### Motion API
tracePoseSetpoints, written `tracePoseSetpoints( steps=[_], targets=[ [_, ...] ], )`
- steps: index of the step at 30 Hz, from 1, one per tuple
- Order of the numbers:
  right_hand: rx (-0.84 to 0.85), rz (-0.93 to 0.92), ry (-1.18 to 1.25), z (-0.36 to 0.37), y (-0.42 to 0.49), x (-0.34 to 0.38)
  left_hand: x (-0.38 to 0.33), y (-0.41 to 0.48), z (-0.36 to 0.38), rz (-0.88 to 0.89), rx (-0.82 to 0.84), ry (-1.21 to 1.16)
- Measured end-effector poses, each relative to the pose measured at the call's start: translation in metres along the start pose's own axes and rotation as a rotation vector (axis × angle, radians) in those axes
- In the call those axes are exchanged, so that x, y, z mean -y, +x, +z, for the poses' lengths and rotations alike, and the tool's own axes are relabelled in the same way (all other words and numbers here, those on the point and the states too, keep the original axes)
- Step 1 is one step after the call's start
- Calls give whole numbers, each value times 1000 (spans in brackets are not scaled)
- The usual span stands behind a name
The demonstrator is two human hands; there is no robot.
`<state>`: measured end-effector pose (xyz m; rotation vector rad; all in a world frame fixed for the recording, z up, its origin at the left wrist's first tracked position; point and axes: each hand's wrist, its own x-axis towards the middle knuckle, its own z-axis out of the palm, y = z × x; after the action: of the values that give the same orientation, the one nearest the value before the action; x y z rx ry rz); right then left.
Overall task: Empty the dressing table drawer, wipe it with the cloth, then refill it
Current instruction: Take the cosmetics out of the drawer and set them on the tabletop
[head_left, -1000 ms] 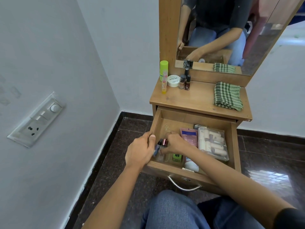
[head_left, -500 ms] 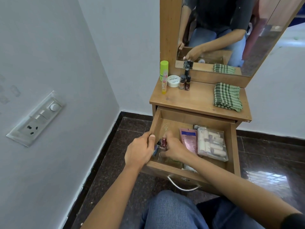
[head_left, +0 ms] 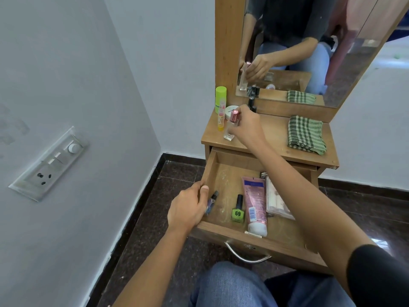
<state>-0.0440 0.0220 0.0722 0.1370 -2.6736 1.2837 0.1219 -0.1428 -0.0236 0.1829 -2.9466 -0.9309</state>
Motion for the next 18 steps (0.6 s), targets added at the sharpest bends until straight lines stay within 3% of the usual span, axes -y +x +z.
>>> tracePoseSetpoints(
  steps=[5,18],
  targets=[
    [-104,20,90,19,8,-20,0,1,-1,-6,12,-6],
    [-311,151,21,55,16,-34,2,1,0,-2,10,-2]
  ],
)
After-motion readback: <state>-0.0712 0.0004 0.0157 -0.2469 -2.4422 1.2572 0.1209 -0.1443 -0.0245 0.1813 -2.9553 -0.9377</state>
